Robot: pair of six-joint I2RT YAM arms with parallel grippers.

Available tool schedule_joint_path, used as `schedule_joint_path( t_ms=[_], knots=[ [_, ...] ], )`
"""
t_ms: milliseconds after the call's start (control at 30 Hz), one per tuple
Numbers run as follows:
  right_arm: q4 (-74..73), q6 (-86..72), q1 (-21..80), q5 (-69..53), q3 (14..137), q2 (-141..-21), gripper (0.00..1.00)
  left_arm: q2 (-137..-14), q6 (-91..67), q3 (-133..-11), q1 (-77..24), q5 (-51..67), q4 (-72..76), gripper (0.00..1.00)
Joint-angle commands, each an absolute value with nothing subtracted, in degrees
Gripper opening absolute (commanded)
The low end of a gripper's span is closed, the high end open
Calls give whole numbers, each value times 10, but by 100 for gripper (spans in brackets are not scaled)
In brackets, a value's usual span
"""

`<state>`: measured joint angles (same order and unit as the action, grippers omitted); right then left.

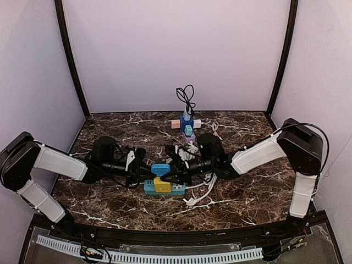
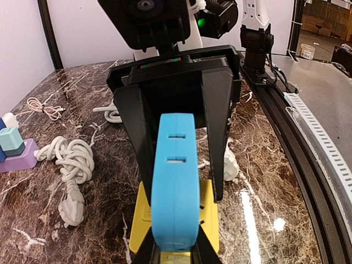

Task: Insert the plug
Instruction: Insert the plug into the socket.

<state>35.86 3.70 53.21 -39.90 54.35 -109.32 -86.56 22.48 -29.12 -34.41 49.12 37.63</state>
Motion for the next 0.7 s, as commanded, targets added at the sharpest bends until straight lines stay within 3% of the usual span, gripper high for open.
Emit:
schedule_joint_path(
  t_ms=[0,167,500,667],
  knots=[
    [354,32,535,-406,561,-1096,35,-868,235,-303,-349,503,353,1],
    [339,48,535,-406,572,-1096,33,-868,226,-310,-348,489,339,1],
    [298,79,535,-413,583,-1095,6,-871,220,-314,-349,487,335,1],
    [294,103,531,-415,567,-1091,0,-873,214,-313,-349,479,343,2]
  ],
)
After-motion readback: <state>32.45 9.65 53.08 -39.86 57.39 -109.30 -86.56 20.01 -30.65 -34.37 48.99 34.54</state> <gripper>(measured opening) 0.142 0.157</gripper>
